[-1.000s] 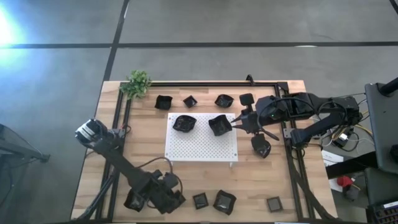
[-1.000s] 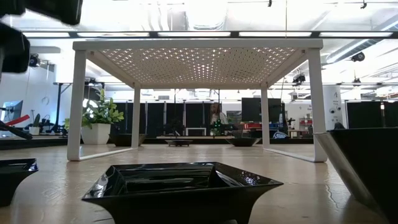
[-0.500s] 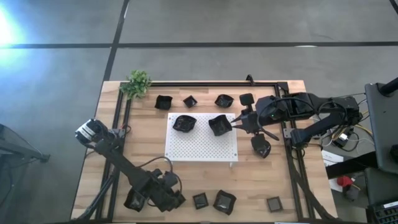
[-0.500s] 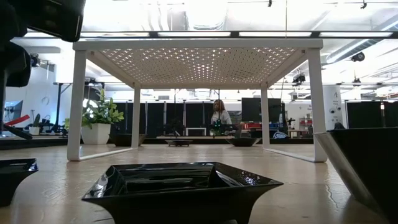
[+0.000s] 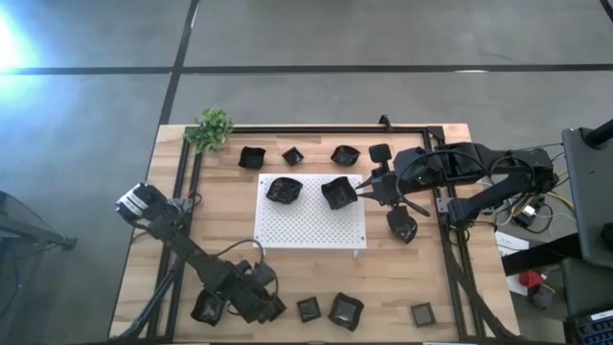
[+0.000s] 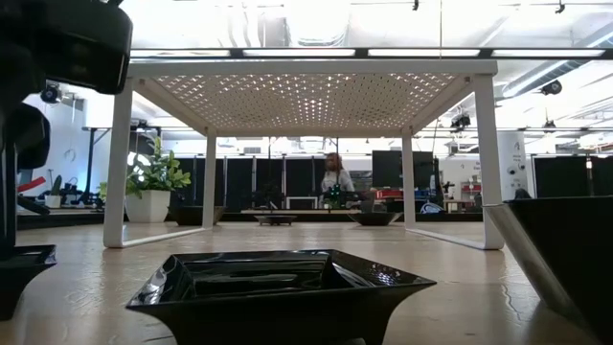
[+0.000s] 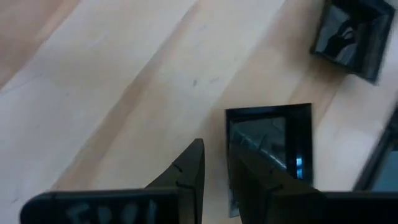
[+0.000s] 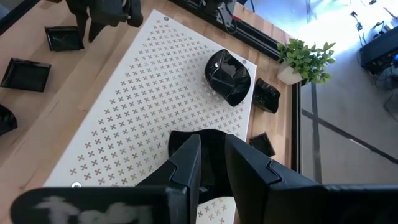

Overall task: Pick & Place Mini shaped plates
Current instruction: Put the black square plate on the shelf

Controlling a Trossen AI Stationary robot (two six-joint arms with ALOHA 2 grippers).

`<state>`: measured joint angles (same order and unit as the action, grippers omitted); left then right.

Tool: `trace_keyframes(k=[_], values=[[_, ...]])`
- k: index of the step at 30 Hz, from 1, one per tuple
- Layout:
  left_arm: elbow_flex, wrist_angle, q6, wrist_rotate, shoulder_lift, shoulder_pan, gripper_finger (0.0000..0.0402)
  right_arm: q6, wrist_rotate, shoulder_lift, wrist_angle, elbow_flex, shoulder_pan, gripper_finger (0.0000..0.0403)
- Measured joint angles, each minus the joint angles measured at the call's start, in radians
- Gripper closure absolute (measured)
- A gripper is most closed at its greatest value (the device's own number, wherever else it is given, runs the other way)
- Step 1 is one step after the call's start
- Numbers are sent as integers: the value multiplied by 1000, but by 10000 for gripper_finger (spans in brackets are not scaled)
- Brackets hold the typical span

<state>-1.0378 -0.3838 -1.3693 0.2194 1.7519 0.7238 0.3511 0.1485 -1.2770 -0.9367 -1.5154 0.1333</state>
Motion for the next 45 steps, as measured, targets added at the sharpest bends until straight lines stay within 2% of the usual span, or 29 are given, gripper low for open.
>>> trace_keyframes(k=[14,26,45], values=[[18,78,8,-5,0,2,335,0,0,0,0,0,0,330],[29,102,7,-48,0,2,335,0,0,0,-1,0,0,330],[29,133,7,-50,31,2,335,-2,0,0,-1,0,0,330]])
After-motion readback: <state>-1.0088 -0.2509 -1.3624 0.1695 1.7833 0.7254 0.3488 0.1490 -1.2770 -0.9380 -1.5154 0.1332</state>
